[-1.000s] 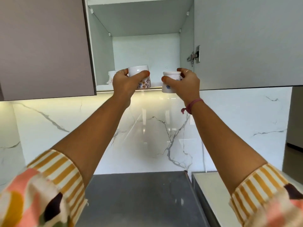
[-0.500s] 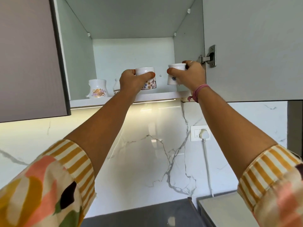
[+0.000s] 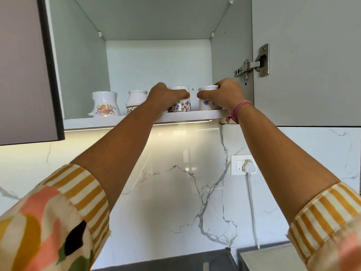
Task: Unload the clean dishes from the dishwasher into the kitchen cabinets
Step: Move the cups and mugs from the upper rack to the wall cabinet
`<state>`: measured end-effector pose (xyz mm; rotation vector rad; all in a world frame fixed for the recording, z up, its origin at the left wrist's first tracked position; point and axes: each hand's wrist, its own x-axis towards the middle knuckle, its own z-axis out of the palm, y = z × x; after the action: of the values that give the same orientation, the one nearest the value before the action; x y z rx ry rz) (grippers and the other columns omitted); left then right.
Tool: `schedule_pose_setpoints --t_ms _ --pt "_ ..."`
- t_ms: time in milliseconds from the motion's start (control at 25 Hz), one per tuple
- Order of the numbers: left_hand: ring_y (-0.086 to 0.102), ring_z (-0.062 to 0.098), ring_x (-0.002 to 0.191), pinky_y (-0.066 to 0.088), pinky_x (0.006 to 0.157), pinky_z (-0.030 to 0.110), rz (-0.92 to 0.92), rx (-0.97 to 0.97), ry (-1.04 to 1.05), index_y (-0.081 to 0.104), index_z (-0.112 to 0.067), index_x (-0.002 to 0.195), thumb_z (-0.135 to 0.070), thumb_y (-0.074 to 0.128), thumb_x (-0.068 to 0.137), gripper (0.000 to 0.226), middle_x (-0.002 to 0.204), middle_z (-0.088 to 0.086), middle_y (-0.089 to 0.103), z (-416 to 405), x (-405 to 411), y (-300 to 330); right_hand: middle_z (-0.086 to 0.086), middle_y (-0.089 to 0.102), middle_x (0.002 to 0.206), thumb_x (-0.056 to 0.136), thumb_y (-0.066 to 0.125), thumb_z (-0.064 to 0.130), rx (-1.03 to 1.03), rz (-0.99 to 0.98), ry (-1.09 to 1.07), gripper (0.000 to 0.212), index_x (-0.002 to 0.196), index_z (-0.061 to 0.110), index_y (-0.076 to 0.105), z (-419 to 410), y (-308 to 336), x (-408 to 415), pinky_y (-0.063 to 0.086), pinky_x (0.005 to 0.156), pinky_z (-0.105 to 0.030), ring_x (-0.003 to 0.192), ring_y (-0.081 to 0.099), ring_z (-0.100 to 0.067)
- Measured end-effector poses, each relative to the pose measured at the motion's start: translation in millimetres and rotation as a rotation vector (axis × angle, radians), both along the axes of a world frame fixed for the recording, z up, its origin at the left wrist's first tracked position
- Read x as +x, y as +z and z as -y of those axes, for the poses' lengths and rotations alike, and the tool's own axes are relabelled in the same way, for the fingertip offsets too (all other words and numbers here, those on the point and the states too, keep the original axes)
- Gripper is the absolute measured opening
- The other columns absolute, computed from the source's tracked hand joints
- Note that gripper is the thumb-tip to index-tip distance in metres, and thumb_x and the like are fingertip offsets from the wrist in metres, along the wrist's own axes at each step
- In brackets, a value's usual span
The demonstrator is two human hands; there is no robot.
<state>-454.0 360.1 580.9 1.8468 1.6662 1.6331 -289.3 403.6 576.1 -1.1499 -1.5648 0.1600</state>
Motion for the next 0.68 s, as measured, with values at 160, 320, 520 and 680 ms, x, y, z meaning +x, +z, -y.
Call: schedule_pose_setpoints --t_ms 160,320,520,680 --pt "0.054 0.021 0.084 0.037 0.053 0.024 -0.036 -0.028 0.023 0.044 -0.011 0.101 -0.038 0.070 0.080 0.043 0.098 0.004 0.054 0.6 2.3 1.0 -0.010 0.070 0.086 0.072 0.073 0.040 -0.007 0.058 -0.010 0.042 0.091 0.003 0.071 2.1 0.8 1.1 0.041 0.054 -0.024 0.069 0.054 -0.018" --pt "0.053 0.022 0.082 0.035 0.052 0.023 -0.109 -0.047 0.093 0.046 -0.010 0.097 -0.041 0.068 0.082 0.040 0.082 0.002 0.053 4.5 4.0 0.8 -0.006 0.058 0.078 0.077 0.070 0.043 -0.002 0.131 -0.043 0.035 0.073 0.010 0.059 6.5 -0.9 0.2 0.033 0.048 -0.022 0.074 0.051 -0.021" --pt "0.049 0.022 0.084 0.032 0.055 0.025 -0.136 0.086 0.200 0.044 -0.011 0.087 -0.043 0.074 0.077 0.045 0.077 -0.002 0.046 6.6 6.5 -5.8 -0.010 0.058 0.102 0.079 0.069 0.050 0.034 0.153 -0.079 0.056 0.105 0.002 0.057 16.8 -6.0 -1.1 0.038 0.071 -0.027 0.098 0.054 -0.027" --pt "0.052 0.021 0.118 0.042 0.096 0.030 -0.064 0.345 0.179 0.048 -0.007 0.130 -0.029 0.076 0.078 0.063 0.126 0.009 0.055 15.9 5.5 -26.0 -0.013 0.045 0.134 0.083 0.068 0.035 0.230 0.023 -0.019 0.065 0.134 0.004 0.045 27.5 -28.2 -3.8 0.036 0.098 -0.029 0.123 0.045 -0.026"
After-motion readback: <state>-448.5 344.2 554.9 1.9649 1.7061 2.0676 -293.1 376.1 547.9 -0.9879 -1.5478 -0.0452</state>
